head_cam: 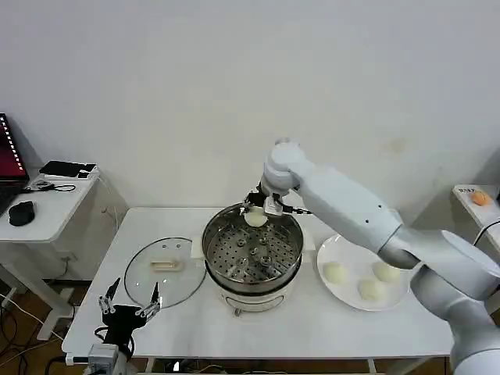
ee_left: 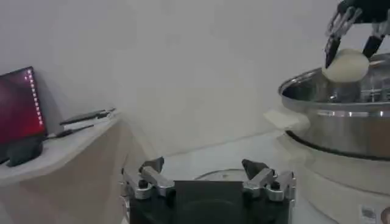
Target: Take steamed baozi put them in steamer then cover it.
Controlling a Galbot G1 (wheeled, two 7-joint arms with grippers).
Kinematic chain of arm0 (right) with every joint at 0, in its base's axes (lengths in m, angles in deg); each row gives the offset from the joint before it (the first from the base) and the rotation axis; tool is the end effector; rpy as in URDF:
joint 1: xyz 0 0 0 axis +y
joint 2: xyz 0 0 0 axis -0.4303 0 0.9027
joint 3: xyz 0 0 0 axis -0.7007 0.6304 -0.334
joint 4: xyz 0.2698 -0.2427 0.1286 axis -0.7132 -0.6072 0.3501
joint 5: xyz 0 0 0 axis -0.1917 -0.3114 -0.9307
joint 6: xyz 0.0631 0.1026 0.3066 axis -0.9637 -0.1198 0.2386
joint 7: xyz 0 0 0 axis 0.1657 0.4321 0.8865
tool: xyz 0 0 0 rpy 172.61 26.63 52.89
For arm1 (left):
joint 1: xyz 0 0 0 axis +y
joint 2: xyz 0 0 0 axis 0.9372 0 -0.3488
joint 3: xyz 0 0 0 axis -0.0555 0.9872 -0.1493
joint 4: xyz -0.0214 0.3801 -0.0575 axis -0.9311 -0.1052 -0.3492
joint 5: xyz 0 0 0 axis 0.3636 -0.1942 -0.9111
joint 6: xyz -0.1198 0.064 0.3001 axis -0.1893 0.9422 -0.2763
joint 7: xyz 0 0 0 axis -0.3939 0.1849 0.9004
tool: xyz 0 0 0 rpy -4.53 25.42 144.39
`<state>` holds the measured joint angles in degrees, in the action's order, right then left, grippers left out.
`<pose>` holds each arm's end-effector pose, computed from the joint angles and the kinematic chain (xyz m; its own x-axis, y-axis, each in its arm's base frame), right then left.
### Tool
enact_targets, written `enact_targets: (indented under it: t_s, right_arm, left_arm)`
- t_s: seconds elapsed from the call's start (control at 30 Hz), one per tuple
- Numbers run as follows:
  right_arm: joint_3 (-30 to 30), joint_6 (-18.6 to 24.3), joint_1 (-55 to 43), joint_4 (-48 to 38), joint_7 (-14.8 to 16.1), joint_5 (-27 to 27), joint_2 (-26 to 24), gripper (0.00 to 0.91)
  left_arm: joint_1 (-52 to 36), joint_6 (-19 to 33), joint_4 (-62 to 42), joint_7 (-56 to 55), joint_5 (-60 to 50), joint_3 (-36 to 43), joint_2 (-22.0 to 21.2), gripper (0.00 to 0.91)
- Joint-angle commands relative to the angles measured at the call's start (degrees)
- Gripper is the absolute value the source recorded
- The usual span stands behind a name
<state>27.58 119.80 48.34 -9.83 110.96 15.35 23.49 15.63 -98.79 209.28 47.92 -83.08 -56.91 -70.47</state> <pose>0.5770 0.1247 -0.1112 -0.3619 -0.2318 0.9029 -0.0424 -0.9635 -0.2644 0.1064 0.0751 -0.3152 -0.9761 -0.0854 0.2001 -0.0258 0.9586 0.2836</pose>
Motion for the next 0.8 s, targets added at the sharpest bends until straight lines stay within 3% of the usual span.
enact_targets:
  t_s: [0.03,0.43,0.47,0.63,0.8]
  right_arm:
    - [0.20,0.51,0.92,-2.86,-2.29,1.95,2.05,0.655]
    - [0.88,-0.63,1.73,-4.18,-2.66,1.12,2.76,0.655]
    - [0.86,-0.62,1.67,-4.36,-2.74,1.08,2.79,0.907]
    - [1.05,-1.07,1.59,-4.39,-3.72,0.58,2.75,0.907]
    - [1.33,-2.21,0.68,-2.65,-2.44,-1.65,1.83,0.907]
  left_arm:
    - [0.16,0.08,-0.05,-0.07,-0.03,-0.05,-0.18,0.907]
    - [0.44,0.35,-0.50,-0.63,0.02,0.02,-0.61,0.907]
    - [0.43,0.35,-0.55,-0.64,0.03,0.05,-0.67,0.907]
    - [0.32,0.33,-0.66,-0.62,0.00,0.15,-0.77,0.907]
    - [0.30,0.33,-0.77,-0.60,-0.09,0.30,-0.83,0.907]
